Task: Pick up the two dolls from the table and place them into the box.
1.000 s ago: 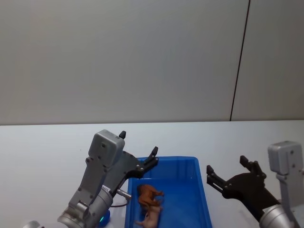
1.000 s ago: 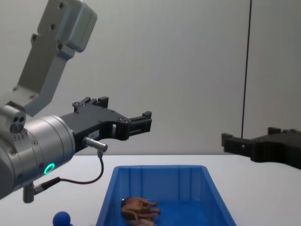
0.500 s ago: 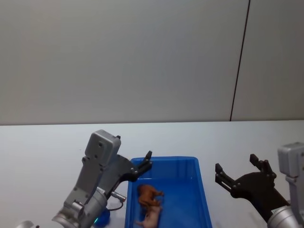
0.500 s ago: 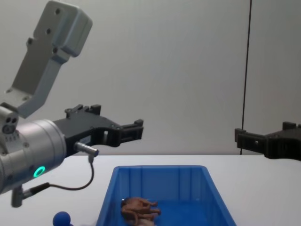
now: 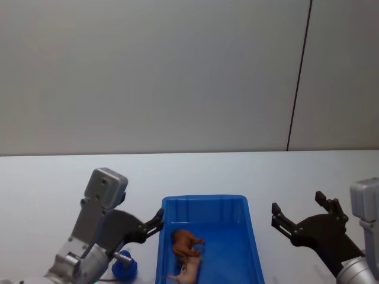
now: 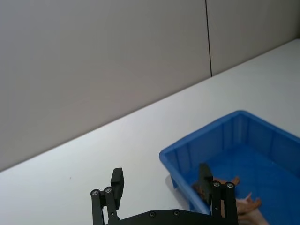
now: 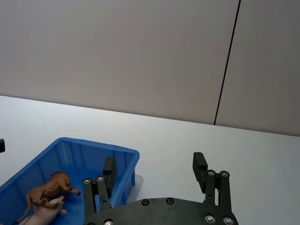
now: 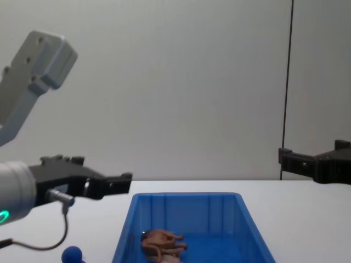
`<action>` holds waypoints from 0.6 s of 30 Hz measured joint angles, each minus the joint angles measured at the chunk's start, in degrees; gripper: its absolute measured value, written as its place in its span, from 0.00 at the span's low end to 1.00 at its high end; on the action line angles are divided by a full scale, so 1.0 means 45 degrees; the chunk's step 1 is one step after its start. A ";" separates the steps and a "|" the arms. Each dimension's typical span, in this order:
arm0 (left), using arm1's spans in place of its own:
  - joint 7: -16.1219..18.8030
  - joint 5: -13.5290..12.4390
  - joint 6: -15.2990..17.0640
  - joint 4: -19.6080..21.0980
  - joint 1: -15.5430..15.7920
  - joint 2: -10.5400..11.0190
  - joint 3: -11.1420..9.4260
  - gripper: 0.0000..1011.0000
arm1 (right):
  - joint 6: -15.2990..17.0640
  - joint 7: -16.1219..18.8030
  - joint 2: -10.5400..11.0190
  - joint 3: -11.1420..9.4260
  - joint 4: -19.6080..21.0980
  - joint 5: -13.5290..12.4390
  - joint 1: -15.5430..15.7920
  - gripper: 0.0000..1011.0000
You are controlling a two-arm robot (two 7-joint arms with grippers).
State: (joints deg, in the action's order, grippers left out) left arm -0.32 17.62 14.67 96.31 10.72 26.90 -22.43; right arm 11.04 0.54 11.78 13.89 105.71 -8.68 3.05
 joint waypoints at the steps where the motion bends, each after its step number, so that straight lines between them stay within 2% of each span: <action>1: -0.0004 0.0064 0.0102 0.0013 -0.0039 0.0059 0.0040 0.99 | -0.0002 -0.0002 0.0002 -0.0001 0.0003 0.0002 0.0002 0.99; 7: -0.0045 0.0602 0.0780 0.0025 -0.0262 0.0360 0.0257 0.99 | -0.0014 -0.0025 0.0014 -0.0007 0.0024 0.0011 0.0020 0.99; 18: -0.0113 0.1192 0.1433 -0.0369 -0.0499 0.0572 0.0460 0.99 | -0.0031 -0.0044 0.0024 -0.0018 0.0036 0.0013 0.0032 0.99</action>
State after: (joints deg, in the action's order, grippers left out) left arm -0.82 22.98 21.12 94.65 8.47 29.48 -20.36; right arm 10.90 0.34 11.89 13.81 105.87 -8.62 3.19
